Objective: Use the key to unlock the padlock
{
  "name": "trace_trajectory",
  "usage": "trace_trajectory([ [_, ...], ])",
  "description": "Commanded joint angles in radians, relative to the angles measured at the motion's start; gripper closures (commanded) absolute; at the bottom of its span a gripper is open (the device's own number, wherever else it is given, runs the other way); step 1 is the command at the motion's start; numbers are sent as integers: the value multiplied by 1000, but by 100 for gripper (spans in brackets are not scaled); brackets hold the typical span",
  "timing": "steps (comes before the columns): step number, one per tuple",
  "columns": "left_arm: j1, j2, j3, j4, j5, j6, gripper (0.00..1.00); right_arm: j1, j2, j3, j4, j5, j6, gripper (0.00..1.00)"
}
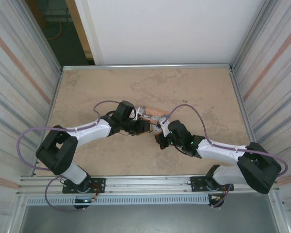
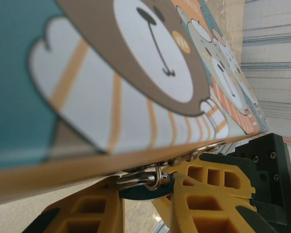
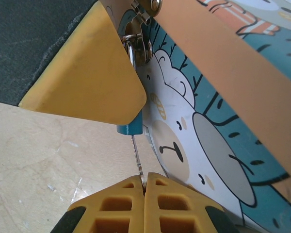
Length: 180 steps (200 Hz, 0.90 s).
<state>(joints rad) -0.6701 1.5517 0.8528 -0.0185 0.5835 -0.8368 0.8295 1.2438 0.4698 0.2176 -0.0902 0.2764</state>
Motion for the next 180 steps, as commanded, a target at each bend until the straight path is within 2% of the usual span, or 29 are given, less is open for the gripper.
trace_trajectory([
  [1, -9, -48, 10, 22, 45, -5, 98, -10, 16, 38, 38, -8, -3, 100],
  [79, -11, -50, 6, 23, 45, -5, 98, -23, 10, 24, 98, -20, 17, 100],
  [180, -20, -47, 6, 28, 50, -13, 98, -56, 22, 64, 212, -112, 3, 100],
])
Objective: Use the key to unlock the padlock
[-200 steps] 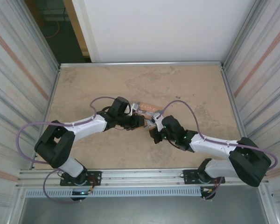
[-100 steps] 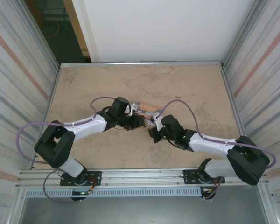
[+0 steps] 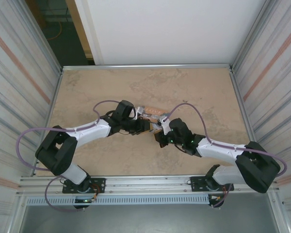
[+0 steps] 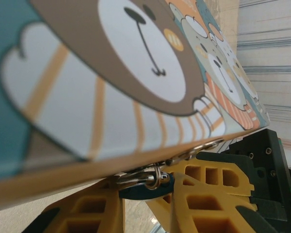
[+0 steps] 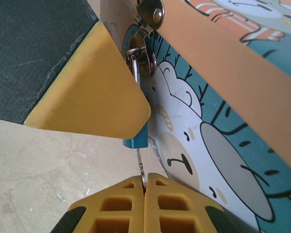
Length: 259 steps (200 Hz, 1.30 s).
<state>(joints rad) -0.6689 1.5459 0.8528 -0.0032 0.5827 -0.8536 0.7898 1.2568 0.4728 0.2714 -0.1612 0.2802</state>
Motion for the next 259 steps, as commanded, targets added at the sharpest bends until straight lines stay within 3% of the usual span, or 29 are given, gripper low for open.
trace_trajectory([
  [1, -22, -41, 6, 13, 51, 3, 98, -16, 10, 62, 159, -42, -2, 100],
  [161, -32, -40, 11, 36, 66, -26, 97, -91, 142, 276, 267, -200, -13, 100],
  [259, -32, 56, -35, 148, 71, -51, 95, -93, 148, 89, 255, -167, 46, 100],
])
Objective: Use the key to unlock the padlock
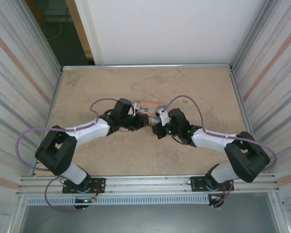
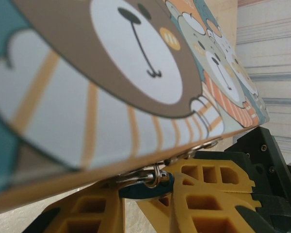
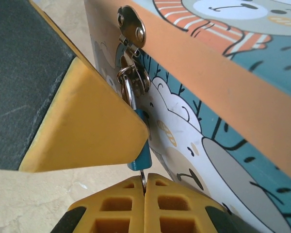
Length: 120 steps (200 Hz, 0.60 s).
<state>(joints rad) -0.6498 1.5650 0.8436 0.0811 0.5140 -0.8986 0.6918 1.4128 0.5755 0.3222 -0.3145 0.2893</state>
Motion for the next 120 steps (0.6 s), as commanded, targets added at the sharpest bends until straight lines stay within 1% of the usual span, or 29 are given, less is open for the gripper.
trace_trajectory([
  [1, -51, 38, -26, 66, 139, -6, 95, 5, -8, -17, 204, -12, 38, 100],
  [50, -51, 99, -40, 118, 143, -22, 86, 4, 23, -98, 220, 8, 69, 100],
  [83, -51, 101, -52, 128, 132, -28, 76, 4, 56, -112, 225, 5, 77, 100],
  [120, -50, 95, -64, 128, 124, -32, 68, -5, 80, -118, 222, 9, 81, 100],
])
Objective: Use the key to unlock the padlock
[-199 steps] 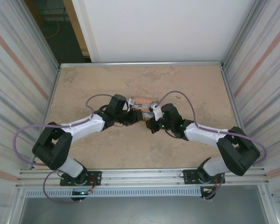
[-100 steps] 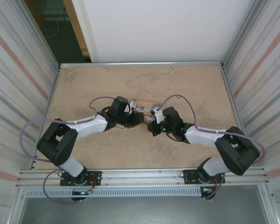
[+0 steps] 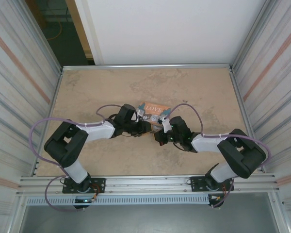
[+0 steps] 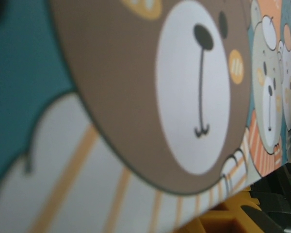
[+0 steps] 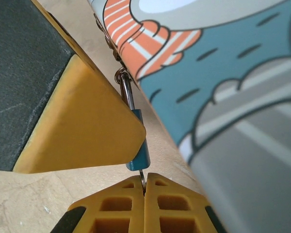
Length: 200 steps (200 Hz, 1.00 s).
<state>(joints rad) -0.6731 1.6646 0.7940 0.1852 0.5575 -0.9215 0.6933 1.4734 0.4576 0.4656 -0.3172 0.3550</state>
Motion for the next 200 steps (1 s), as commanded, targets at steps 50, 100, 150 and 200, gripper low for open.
trace_trajectory([
  [50, -13, -41, -35, 2, 67, 10, 61, -13, 44, -8, 84, 3, 23, 100],
  [100, 22, -140, -73, -39, 46, 32, 55, -13, 51, -3, 75, -12, 35, 100],
  [150, 91, -311, -158, -57, -1, 51, 49, -15, 33, 19, 13, -40, 86, 100],
  [200, 127, -514, -264, -42, -89, 34, 42, -17, 14, 62, -78, -82, 139, 100],
])
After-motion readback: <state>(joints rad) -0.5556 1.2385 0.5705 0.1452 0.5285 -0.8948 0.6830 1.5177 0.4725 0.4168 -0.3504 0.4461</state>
